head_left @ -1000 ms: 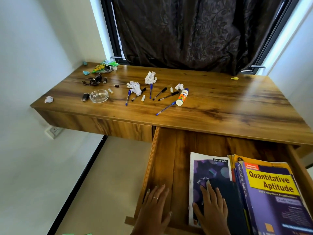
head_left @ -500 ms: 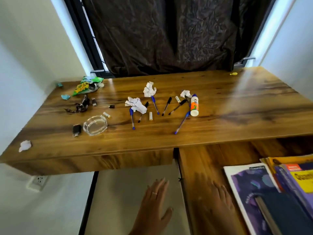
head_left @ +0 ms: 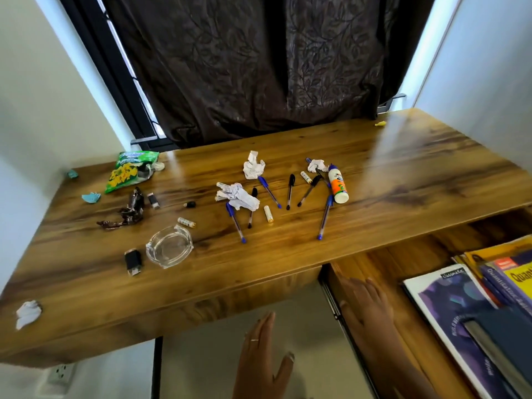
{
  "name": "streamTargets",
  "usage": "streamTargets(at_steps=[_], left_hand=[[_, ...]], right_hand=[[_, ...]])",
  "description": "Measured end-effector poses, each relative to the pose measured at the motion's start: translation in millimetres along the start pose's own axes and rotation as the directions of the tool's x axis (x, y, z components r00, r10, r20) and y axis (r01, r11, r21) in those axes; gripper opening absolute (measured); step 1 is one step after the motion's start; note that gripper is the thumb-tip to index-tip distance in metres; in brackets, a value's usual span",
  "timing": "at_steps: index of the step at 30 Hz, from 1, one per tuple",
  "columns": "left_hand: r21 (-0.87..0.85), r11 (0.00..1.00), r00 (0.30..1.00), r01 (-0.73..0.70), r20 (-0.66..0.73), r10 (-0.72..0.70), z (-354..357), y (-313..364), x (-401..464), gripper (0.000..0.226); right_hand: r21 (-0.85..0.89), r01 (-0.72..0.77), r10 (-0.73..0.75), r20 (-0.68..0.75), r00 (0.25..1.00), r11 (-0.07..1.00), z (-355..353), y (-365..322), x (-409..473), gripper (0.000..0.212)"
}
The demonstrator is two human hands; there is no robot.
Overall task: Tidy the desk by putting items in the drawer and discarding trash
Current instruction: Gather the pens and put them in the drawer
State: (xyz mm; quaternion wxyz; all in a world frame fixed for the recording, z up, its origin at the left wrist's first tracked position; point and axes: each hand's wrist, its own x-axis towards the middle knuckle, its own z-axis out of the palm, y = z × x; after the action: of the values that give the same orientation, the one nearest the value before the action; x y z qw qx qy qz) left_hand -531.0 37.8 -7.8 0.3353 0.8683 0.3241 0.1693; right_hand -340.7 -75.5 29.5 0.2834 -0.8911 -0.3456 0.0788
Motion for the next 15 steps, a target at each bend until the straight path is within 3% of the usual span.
streamTargets(at_steps=[3,8,11,15], left_hand=[[0.006,1.0,0.999,0.008,0.04,-0.008,-4.0,-13.2,4.7,0.082],[-0.161,0.965,0.964,0.208,0.2,-0.174,-20.0,-4.1,35.5,0.079],[-0.316,0.894,0.927,0.319,0.302,-0.224,-25.1,1.2,70.4,0.061],[-0.428,0.781,0.861,0.455,0.435,-0.263,-38.2,18.7,123.3,0.037]], right_hand=[[0.053,0.007,-0.005,-0.045,0.999,0.999,1.3,-16.6,25.6,0.054],[0.058,0.003,-0.001,-0.033,0.999,0.998,15.3,-22.7,86.5,0.058],[0.027,-0.051,0.052,-0.028,0.998,0.998,25.1,-24.5,130.1,0.048],[-0.007,-0.15,0.149,-0.034,0.988,0.989,40.1,-28.4,174.0,0.063]])
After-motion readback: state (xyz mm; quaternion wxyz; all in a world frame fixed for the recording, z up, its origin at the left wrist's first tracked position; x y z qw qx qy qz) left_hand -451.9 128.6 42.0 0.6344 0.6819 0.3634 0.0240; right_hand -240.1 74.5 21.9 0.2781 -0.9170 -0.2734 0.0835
